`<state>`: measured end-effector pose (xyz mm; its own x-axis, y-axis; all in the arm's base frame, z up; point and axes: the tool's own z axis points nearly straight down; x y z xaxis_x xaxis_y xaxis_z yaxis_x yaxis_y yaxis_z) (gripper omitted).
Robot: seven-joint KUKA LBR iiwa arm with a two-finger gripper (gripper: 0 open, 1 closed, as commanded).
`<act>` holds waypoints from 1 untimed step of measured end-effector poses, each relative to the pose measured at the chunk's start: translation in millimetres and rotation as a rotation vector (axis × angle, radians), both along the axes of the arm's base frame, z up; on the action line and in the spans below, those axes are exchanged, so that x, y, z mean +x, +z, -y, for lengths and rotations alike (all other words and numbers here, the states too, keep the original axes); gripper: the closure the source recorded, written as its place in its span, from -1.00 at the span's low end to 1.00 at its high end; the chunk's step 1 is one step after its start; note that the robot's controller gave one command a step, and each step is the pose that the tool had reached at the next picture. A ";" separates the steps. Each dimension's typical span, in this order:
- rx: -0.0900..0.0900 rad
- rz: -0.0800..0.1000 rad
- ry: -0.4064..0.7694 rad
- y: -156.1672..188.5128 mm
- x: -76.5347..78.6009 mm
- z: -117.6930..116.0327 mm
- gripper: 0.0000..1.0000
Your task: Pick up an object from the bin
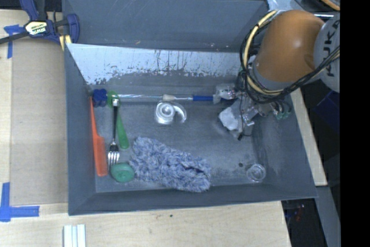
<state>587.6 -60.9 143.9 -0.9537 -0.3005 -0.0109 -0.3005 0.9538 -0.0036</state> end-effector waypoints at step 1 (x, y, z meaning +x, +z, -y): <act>-0.001 0.004 -0.020 10.2 -2.6 10.1 -1.00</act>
Offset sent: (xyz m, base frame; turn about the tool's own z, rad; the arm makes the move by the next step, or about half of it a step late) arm 0.0189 -0.0364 -0.0319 0.0350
